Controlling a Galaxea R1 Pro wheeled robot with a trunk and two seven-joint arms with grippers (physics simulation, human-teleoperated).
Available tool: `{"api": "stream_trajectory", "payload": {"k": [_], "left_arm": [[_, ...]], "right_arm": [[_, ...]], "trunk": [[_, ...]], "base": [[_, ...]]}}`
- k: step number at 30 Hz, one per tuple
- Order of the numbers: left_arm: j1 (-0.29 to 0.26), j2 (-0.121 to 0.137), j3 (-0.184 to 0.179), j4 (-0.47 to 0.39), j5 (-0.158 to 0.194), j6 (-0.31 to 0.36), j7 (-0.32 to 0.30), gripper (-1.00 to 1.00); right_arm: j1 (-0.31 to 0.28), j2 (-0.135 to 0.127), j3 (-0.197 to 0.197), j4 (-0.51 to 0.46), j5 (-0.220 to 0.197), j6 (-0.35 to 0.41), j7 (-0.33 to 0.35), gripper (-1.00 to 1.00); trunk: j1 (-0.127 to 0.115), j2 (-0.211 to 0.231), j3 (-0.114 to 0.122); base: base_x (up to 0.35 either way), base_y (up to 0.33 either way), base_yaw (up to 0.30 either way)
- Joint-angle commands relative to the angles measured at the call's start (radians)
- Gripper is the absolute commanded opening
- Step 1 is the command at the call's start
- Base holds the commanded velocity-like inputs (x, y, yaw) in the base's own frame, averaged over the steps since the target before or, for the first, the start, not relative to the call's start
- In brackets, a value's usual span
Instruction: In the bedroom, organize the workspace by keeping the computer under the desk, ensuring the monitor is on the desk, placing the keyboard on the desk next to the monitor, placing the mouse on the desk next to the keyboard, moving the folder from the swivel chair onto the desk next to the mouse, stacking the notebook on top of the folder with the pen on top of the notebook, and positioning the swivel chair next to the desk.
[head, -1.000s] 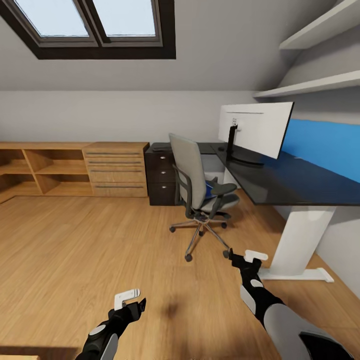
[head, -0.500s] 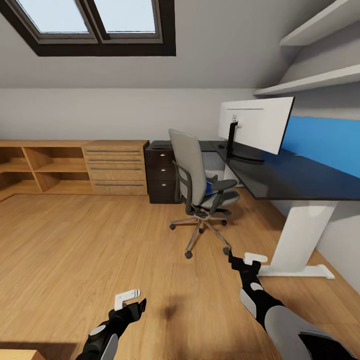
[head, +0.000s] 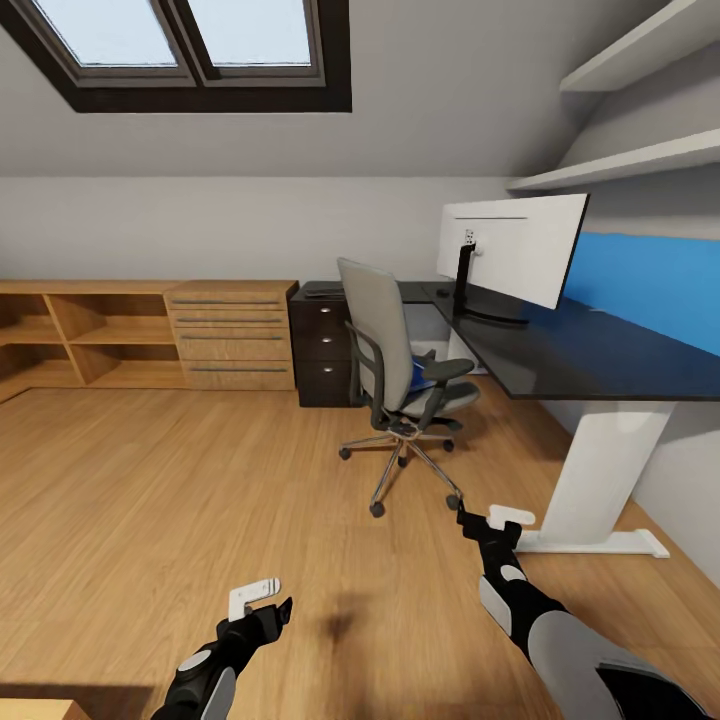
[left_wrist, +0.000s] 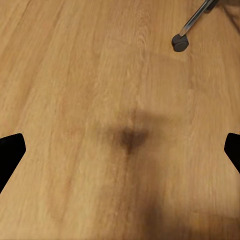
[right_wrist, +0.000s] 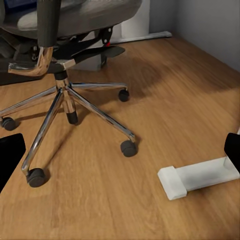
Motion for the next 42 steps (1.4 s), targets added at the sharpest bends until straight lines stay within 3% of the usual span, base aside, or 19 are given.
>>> {"api": "stream_trajectory", "payload": {"k": [1, 8, 9, 12, 42], "left_arm": [[-0.001, 0.0, -0.002, -0.002, 0.01, 0.004, 0.008, 1.0], [0.0, 0.0, -0.003, -0.002, 0.011, 0.004, 0.01, 1.0], [0.0, 0.0, -0.003, -0.002, 0.01, 0.004, 0.009, 1.0], [0.0, 0.0, -0.004, -0.001, 0.011, 0.004, 0.008, 1.0], [0.0, 0.001, -0.009, 0.026, 0.01, -0.008, 0.008, 1.0]], "right_arm": [[-0.001, 0.0, -0.003, 0.001, 0.003, -0.003, -0.002, 1.0], [-0.001, -0.002, -0.005, -0.001, 0.002, -0.004, -0.002, 1.0], [-0.001, -0.003, -0.005, 0.0, 0.002, -0.048, -0.003, 1.0], [-0.001, -0.003, -0.005, 0.0, 0.002, -0.06, -0.003, 1.0], [-0.001, -0.006, 0.0, 0.003, 0.007, -0.088, -0.002, 1.0]], "trunk": [[0.0, 0.0, -0.001], [0.0, 0.0, -0.001], [0.0, 0.0, -0.001], [0.0, 0.0, -0.001], [0.0, 0.0, -0.001]], "base": [[0.0, 0.0, 0.0], [0.001, 0.0, 0.0], [0.272, 0.0, 0.0], [0.295, 0.0, 0.0], [0.329, -0.008, 0.0]]}}
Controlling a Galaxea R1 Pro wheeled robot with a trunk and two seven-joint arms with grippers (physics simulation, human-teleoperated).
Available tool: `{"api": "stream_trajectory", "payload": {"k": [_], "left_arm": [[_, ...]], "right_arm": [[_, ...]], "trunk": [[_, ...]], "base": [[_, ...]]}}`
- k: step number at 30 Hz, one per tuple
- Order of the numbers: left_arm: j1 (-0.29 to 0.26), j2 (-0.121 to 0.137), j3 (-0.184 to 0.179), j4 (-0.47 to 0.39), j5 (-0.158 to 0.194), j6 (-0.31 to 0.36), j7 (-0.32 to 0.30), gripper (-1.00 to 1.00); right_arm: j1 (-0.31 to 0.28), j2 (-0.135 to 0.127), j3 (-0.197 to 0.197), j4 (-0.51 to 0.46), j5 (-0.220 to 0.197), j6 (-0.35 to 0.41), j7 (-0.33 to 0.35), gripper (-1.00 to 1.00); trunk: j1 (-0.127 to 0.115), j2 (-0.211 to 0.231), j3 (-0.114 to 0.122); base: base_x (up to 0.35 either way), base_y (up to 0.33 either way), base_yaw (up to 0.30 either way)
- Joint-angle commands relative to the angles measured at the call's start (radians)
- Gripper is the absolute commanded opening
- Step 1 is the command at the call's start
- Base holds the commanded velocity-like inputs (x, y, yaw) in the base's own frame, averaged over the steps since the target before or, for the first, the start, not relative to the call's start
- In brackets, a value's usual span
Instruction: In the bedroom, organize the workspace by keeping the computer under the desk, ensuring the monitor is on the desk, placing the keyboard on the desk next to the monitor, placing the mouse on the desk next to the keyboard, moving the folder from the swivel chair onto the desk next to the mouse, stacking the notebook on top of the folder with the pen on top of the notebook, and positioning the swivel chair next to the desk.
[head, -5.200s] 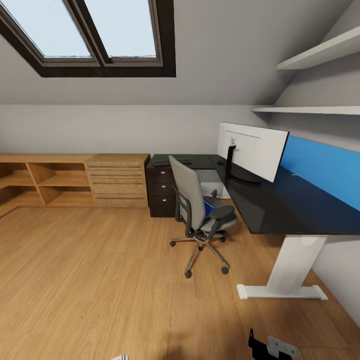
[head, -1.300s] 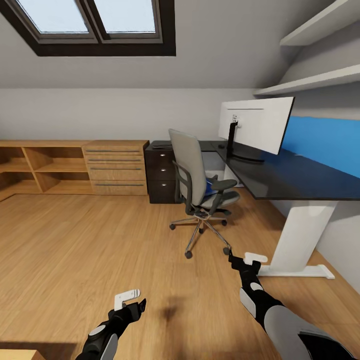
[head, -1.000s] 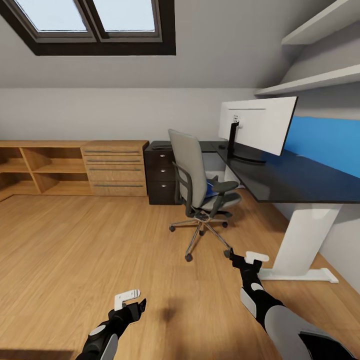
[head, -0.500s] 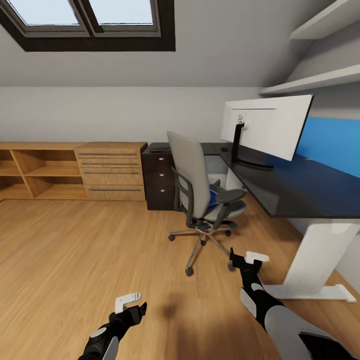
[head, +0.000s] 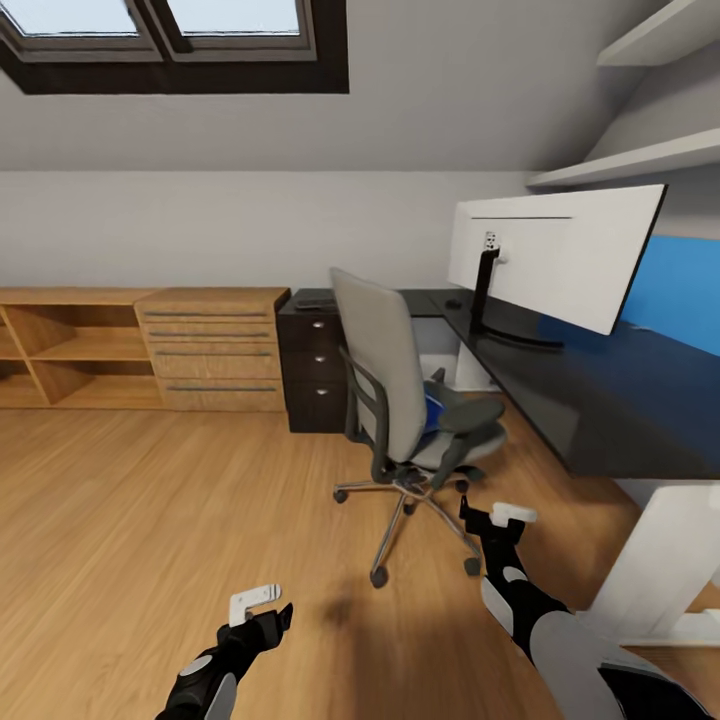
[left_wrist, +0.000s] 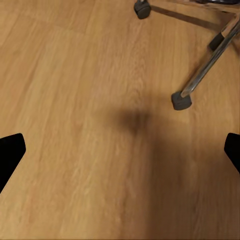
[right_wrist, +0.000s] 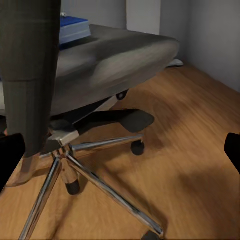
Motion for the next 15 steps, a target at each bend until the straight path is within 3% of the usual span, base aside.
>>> {"api": "stream_trajectory", "payload": {"k": [1, 6, 15], "left_arm": [[0.0, 0.0, -0.002, -0.002, 0.011, 0.004, 0.008, 1.0], [0.0, 0.0, -0.002, -0.002, 0.011, 0.004, 0.009, 1.0], [0.0, 0.001, -0.002, -0.001, 0.01, 0.004, 0.009, 1.0]], "right_arm": [[0.0, 0.0, -0.003, 0.001, 0.004, -0.01, -0.002, 1.0], [0.0, -0.005, -0.003, 0.003, 0.004, -0.025, -0.004, 1.0], [0.0, -0.02, -0.003, 0.004, 0.0, -0.027, -0.005, 1.0]], "trunk": [[0.0, 0.0, -0.001], [0.0, 0.0, -0.001], [0.0, 0.0, -0.001]], "base": [[0.246, -0.114, 0.0], [0.165, -0.097, 0.0], [0.027, -0.071, 0.0]]}}
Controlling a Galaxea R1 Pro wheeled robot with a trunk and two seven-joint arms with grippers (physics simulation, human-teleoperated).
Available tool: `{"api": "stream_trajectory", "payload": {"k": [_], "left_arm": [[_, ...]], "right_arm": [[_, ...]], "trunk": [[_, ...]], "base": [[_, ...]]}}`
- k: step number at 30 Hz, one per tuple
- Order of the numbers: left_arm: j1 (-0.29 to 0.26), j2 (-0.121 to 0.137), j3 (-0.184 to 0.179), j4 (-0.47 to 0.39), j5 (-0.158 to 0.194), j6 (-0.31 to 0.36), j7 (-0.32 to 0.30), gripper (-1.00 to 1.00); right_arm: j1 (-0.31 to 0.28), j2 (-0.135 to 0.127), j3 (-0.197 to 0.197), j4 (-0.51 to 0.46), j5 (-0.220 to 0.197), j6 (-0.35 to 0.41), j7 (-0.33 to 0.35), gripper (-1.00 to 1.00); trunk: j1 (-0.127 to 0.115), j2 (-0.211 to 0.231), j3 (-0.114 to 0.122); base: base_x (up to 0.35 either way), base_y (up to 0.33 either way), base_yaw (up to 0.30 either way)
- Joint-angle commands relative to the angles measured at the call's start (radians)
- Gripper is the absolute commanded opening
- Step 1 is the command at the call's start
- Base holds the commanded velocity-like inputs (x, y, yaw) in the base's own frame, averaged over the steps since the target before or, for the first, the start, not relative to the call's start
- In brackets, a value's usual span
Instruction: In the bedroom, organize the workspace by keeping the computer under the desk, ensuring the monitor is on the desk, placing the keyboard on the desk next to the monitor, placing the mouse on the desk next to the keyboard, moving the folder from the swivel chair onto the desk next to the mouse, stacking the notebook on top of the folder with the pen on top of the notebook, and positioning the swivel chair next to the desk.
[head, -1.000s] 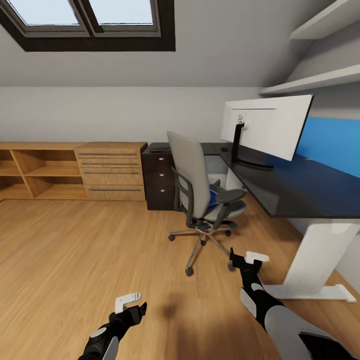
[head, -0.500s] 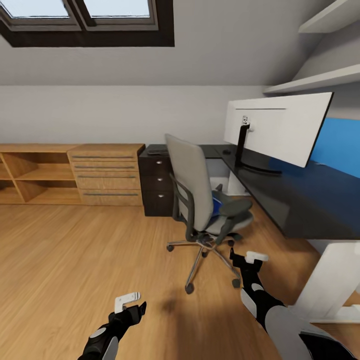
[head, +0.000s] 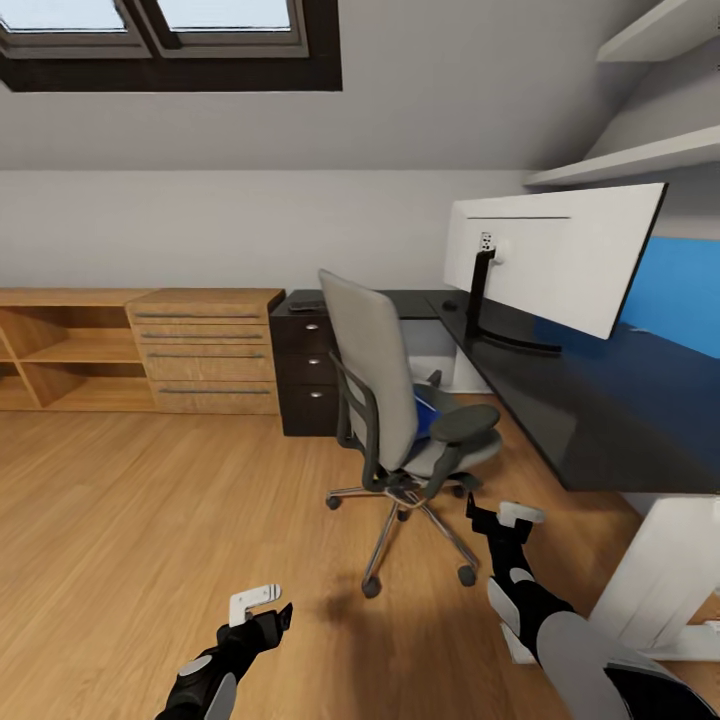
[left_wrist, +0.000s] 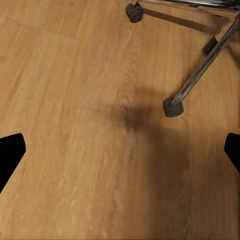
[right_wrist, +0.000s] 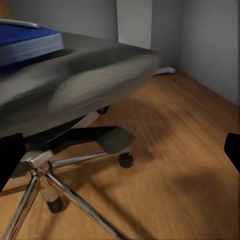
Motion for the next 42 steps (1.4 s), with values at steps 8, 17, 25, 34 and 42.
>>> {"api": "stream_trajectory", "payload": {"k": [8, 17, 25, 34, 42], "left_arm": [[-0.001, 0.0, -0.002, 0.001, 0.011, 0.005, 0.008, 1.0], [0.0, 0.0, -0.002, 0.005, 0.012, 0.005, 0.008, 1.0], [0.0, -0.001, -0.002, 0.006, 0.013, 0.005, 0.006, 1.0], [0.0, -0.002, -0.003, 0.007, 0.014, 0.005, -0.003, 1.0], [-0.001, -0.004, -0.004, 0.007, 0.013, 0.005, -0.004, 1.0]], "right_arm": [[-0.001, -0.001, -0.002, 0.001, 0.003, -0.002, -0.002, 1.0], [-0.001, -0.001, -0.004, 0.001, 0.002, 0.0, -0.002, 1.0], [-0.001, -0.003, -0.005, 0.001, 0.002, 0.002, -0.002, 1.0], [-0.001, -0.015, -0.006, 0.001, 0.001, 0.001, -0.002, 1.0], [-0.001, -0.016, -0.009, 0.001, 0.001, 0.0, -0.002, 1.0]], "trunk": [[0.0, 0.0, -0.001], [0.0, 0.0, -0.001], [0.0, 0.0, -0.001], [0.004, -0.007, -0.004], [0.034, -0.063, -0.029]], "base": [[0.002, -0.108, 0.0], [0.011, -0.019, 0.0], [0.029, -0.019, 0.0], [0.002, -0.001, 0.0], [0.0, 0.0, 0.0]]}}
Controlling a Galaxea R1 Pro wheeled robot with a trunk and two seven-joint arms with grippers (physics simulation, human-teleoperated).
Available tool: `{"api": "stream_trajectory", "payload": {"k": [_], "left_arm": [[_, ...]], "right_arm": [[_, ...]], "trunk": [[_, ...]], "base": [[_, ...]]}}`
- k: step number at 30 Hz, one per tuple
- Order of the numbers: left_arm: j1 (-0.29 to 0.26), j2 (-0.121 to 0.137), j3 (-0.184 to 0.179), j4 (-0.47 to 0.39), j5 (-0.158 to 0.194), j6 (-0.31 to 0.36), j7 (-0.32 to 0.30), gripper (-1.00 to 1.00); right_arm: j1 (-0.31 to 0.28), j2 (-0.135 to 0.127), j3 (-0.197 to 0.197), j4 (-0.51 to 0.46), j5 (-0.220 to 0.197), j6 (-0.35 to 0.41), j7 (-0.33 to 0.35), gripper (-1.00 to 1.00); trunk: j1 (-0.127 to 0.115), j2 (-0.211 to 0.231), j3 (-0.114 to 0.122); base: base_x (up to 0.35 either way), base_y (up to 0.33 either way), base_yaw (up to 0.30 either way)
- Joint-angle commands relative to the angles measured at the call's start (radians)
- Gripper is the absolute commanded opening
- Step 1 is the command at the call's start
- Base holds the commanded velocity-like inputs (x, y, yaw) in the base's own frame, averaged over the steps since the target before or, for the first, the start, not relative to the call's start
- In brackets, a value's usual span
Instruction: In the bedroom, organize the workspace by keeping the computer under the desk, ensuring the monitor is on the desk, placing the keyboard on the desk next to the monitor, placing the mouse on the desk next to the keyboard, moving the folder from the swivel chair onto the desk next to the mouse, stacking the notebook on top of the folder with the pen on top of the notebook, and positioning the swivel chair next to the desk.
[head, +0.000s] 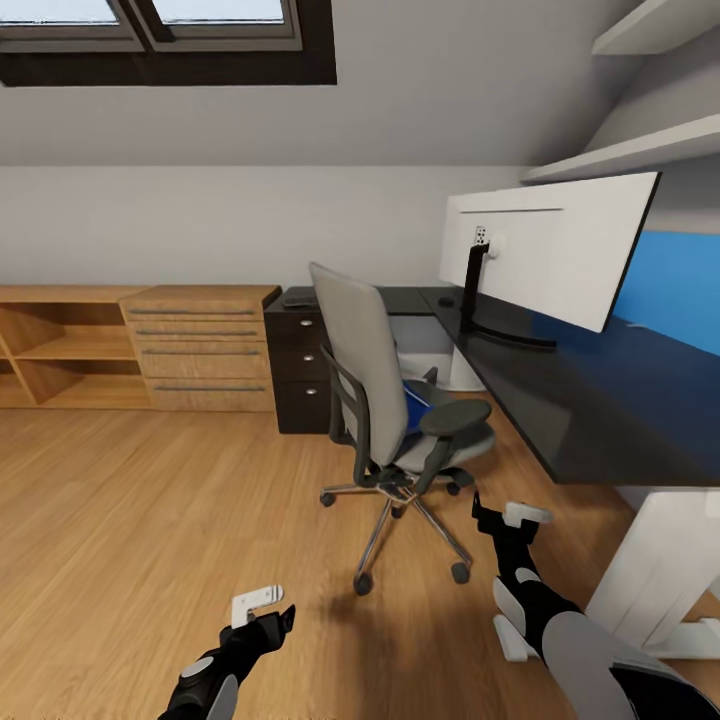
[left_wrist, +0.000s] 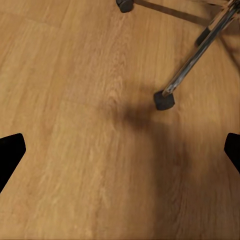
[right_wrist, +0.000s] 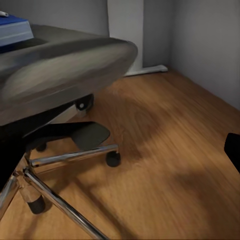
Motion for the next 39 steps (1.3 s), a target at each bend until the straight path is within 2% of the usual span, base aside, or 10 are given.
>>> {"api": "stream_trajectory", "payload": {"k": [1, 10, 18, 28, 35, 39], "left_arm": [[0.0, 0.0, -0.003, -0.002, 0.01, 0.004, 0.008, 1.0], [0.0, 0.0, -0.012, -0.002, 0.01, 0.004, 0.008, 1.0], [0.0, -0.001, -0.014, -0.002, 0.01, 0.004, 0.008, 1.0], [0.0, 0.001, -0.014, -0.002, 0.01, 0.004, 0.008, 1.0], [0.0, 0.002, -0.014, -0.002, 0.011, 0.004, 0.008, 1.0], [0.0, 0.003, -0.014, -0.002, 0.012, 0.004, 0.008, 1.0]], "right_arm": [[-0.001, 0.0, -0.002, 0.001, 0.003, -0.003, -0.002, 1.0], [-0.001, 0.001, -0.001, -0.003, 0.003, -0.001, -0.002, 1.0], [-0.001, 0.001, 0.0, -0.019, 0.004, 0.001, -0.002, 1.0], [-0.003, 0.0, 0.0, -0.104, 0.004, 0.01, -0.003, 1.0], [-0.02, -0.02, 0.0, -0.117, 0.003, 0.092, -0.002, 1.0], [-0.022, -0.025, 0.0, -0.113, 0.002, 0.106, -0.002, 1.0]], "trunk": [[0.004, -0.008, -0.004], [0.038, -0.071, -0.032], [0.042, -0.073, -0.063], [0.042, -0.073, -0.063], [0.042, -0.073, -0.063], [0.042, -0.073, -0.063]], "base": [[0.0, 0.0, 0.0], [0.0, 0.0, 0.0], [0.0, 0.0, 0.0], [0.0, 0.0, 0.0], [0.0, 0.0, 0.0], [0.014, 0.0, 0.0]]}}
